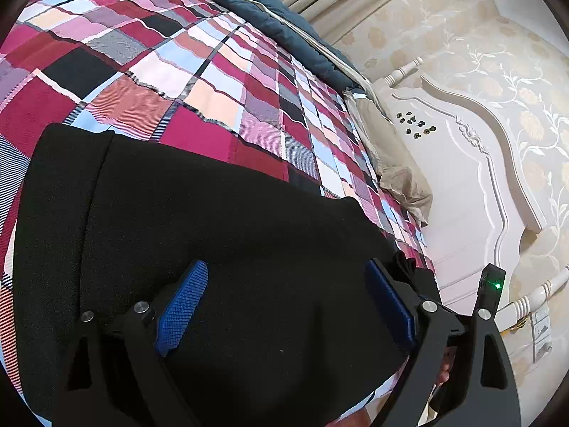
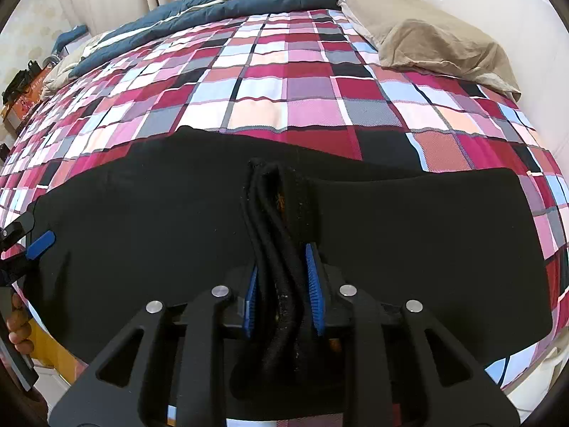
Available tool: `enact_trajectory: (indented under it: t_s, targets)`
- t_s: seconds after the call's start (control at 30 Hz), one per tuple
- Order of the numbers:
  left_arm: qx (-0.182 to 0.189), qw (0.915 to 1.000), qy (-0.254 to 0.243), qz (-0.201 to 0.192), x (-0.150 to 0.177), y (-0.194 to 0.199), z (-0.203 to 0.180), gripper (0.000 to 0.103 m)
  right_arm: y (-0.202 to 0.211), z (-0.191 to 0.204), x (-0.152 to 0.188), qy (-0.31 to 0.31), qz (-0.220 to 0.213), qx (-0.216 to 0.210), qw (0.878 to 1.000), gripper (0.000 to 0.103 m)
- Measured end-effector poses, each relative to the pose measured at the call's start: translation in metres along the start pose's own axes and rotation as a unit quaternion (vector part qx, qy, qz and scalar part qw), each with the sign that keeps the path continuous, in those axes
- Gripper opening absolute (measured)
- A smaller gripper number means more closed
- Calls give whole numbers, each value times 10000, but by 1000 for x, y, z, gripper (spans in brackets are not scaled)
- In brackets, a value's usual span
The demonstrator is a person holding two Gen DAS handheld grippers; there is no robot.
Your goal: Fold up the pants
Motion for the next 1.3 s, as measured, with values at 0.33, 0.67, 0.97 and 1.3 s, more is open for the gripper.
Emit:
enact_trajectory:
  t_s: [0.33,0.67,0.97,1.3]
  targets:
    - [8,10000,-2,3,0,0,0,88,-1,14,0,81,2,-133,9999,35]
    - [16,10000,4,2,0,0,0,88,-3,25,1,184,29,-141,9997,43]
    - [18,10000,-5,2,0,0,1,88,1,37,1,322,-69,-230,9992,51]
    - [21,10000,45,47,4,-2,-5,88,88,-117,-20,-1349,-1283,-1842,9651,66]
Point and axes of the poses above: each gripper's, at about its wrist camera, not at the fingertips, and y roughly against the way its jaws point, z to its left, x to its underside, the point moved 10 cm from there along -y, roughly the way its jaws point, and after that the axes turned 13 degrees about y, right-handed, at the moved point
